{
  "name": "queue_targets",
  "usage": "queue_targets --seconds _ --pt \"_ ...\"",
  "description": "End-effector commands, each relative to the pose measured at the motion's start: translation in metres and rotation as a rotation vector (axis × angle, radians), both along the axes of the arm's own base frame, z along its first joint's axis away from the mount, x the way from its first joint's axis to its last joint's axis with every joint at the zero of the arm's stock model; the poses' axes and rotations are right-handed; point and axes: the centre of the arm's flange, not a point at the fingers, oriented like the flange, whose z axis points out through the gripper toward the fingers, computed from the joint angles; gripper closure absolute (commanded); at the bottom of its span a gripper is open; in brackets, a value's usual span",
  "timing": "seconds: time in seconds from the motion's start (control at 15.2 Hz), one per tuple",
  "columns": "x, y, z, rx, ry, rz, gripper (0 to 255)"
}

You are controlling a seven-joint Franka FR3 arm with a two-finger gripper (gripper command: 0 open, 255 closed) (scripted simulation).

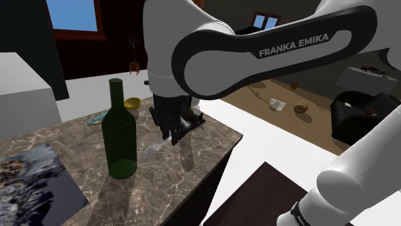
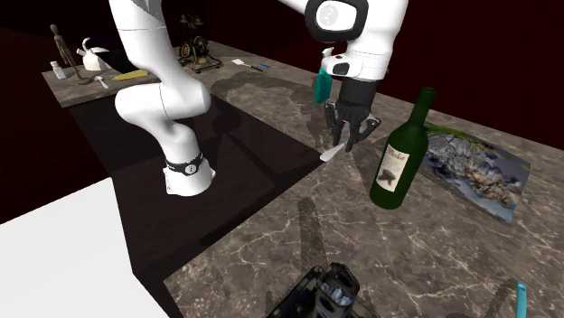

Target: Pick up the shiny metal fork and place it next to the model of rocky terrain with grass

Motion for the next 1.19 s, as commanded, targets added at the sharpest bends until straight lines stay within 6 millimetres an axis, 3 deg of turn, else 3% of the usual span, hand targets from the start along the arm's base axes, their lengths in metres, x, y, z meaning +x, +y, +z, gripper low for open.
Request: queue_targets --seconds 0.0,1.12 --pt "-0.010 0.024 -0.003 0.000 0.000 -0.003 255" --pt "-0.099 0.230 -0.002 0.000 0.000 -0.003 255"
